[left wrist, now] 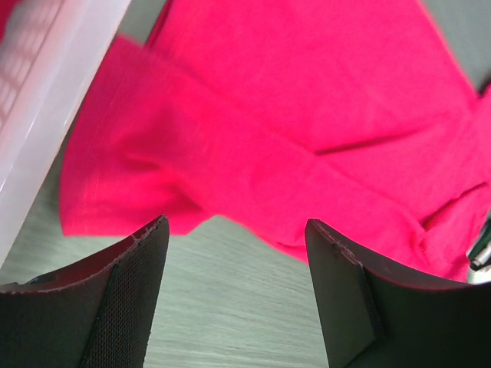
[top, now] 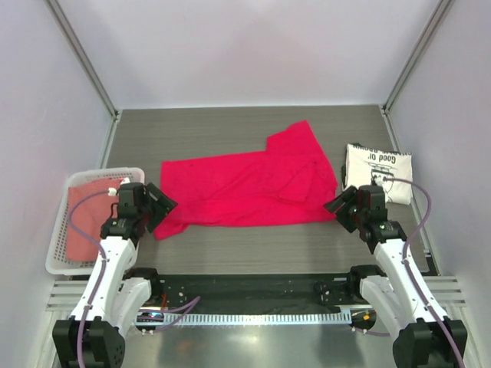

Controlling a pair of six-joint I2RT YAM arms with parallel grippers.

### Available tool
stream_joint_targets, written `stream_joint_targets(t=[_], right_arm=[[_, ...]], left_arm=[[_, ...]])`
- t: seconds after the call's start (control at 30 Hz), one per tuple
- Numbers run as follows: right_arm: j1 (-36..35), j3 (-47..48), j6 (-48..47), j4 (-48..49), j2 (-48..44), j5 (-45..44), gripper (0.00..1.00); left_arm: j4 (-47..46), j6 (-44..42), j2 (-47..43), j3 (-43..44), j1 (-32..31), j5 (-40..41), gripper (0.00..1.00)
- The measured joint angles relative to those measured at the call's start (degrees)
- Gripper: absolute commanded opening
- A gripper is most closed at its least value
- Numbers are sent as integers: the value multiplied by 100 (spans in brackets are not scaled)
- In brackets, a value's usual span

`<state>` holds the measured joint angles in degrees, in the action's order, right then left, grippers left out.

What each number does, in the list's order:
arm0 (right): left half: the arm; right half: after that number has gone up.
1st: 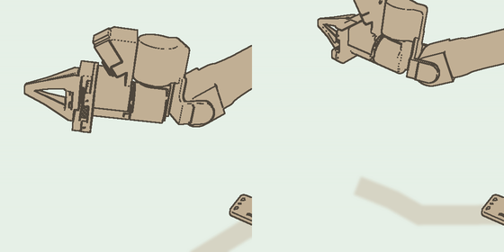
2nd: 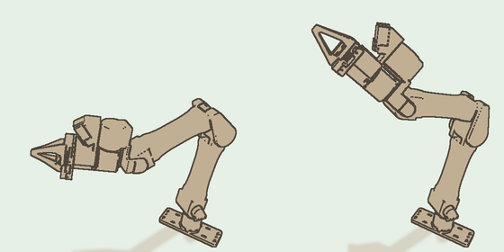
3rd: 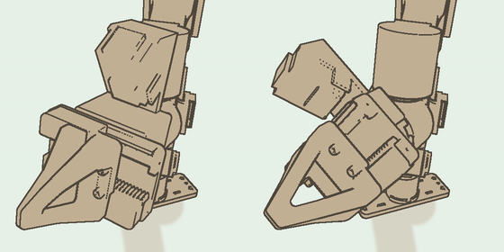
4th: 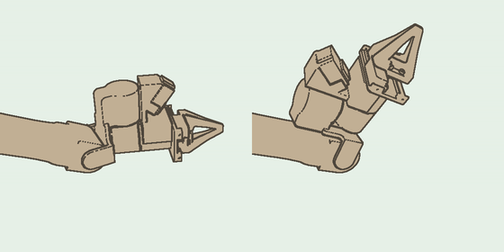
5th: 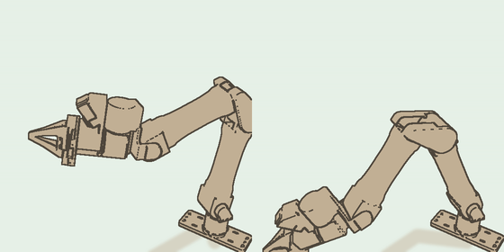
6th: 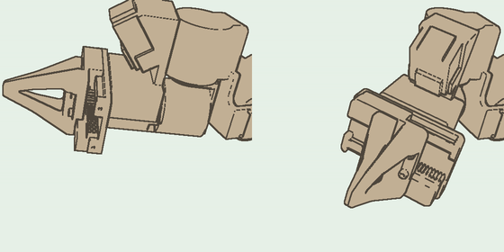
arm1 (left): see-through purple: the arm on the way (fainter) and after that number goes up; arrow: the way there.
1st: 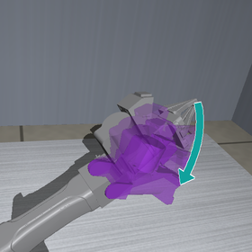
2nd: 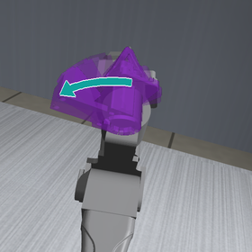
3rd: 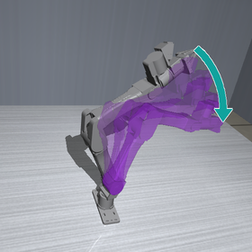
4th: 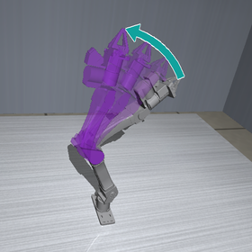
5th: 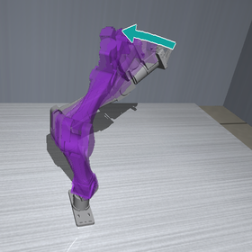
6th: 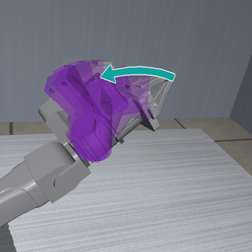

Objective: Fold and stack the t-shirts
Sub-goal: Fold the tshirt

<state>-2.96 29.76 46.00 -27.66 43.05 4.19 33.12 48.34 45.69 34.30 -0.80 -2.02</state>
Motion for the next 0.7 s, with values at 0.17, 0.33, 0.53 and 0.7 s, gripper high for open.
stream_joint_targets(t=[0.17,0.33,0.53,0.7], right_arm=[[-9,-660,437,-240,-68,-428,59],[-9,-739,699,57,208,-822,55],[-9,-887,890,918,1108,-1121,40],[-22,-887,966,1491,1722,-1333,1]], left_arm=[[20,350,0,-356,-17,-17,72],[-61,463,103,-374,-28,-17,72],[-166,529,208,-448,-72,-15,73],[-249,529,393,-498,-142,26,74]])
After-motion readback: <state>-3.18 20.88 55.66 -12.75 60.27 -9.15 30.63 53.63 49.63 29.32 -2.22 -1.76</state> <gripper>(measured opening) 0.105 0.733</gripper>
